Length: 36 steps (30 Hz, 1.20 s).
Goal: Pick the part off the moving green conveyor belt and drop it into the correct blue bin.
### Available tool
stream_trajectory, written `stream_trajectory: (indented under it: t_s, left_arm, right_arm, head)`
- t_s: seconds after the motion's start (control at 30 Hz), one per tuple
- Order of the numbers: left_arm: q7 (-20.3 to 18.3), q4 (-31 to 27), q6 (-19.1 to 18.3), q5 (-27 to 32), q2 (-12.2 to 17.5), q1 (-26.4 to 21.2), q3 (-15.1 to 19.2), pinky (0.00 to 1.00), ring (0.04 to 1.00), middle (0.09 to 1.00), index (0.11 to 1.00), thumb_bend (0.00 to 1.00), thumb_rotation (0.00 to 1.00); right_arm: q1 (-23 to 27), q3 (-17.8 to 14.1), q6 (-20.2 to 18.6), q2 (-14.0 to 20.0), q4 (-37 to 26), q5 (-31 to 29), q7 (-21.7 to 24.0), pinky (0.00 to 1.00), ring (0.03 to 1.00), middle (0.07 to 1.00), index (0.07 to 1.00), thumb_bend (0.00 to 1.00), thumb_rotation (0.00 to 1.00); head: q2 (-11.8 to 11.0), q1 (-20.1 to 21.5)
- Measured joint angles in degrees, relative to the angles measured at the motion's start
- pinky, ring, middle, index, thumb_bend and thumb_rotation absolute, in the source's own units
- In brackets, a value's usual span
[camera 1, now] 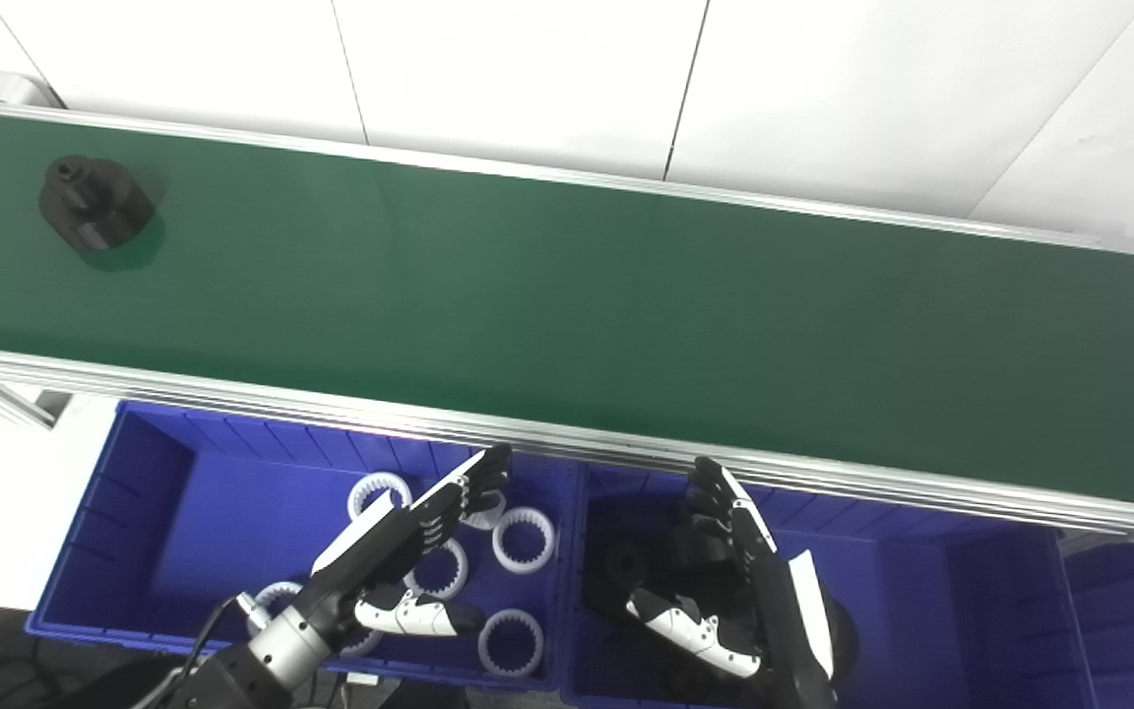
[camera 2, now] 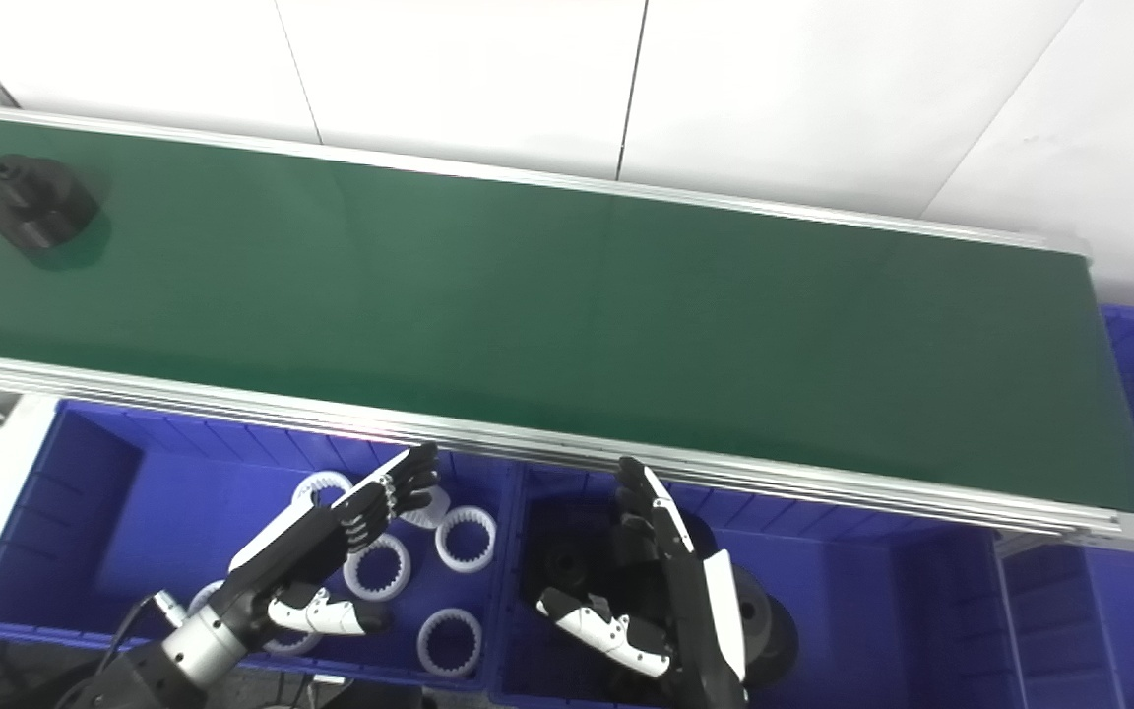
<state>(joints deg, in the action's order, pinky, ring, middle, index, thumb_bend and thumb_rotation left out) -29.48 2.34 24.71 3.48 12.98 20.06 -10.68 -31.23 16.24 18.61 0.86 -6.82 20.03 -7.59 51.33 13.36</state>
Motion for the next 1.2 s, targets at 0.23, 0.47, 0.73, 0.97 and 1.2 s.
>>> stream_trajectory:
  t_s: [0.23,0.47,0.73,0.97,1.2]
  left_arm:
    - [2.32,-1.81,0.0,-0.94,0.28,1.43,-0.18,0.92,0.968,0.995,0.977,0.72,0.54]
    - [3.36,-1.81,-0.18,-1.43,0.27,1.36,-0.77,0.91,0.971,1.0,0.975,0.74,0.56]
    - [6.48,-7.0,-6.44,-3.69,-0.57,1.79,-1.06,0.87,0.926,0.949,0.943,0.76,0.54]
    - [6.24,-1.14,-2.49,1.61,-2.2,0.58,-1.4,0.86,0.898,0.9,0.889,0.76,0.31]
    - [6.01,0.15,-1.4,4.01,-2.23,-0.11,-1.42,0.84,0.877,0.893,0.885,0.76,0.24]
  right_arm:
    - [-0.01,0.07,-0.07,0.0,-0.07,0.43,0.22,0.78,0.86,0.891,0.913,0.74,0.51]
    - [0.31,-0.15,-2.89,0.88,-1.26,0.83,2.75,0.8,0.87,0.899,0.897,0.74,0.47]
    - [1.32,-0.16,-3.39,1.73,-1.55,0.86,4.09,0.81,0.869,0.894,0.902,0.77,0.44]
    - [1.27,-0.17,-3.4,1.9,-1.54,0.88,4.28,0.81,0.869,0.898,0.908,0.78,0.47]
    - [1.1,-0.34,-3.4,1.94,-1.4,0.85,4.26,0.82,0.868,0.894,0.905,0.76,0.45]
  head:
    - [0.0,0.09]
    - [-0.18,-1.57]
    - [-0.09,-1.93]
    - [-0.17,-2.11]
    - [-0.44,-2.29]
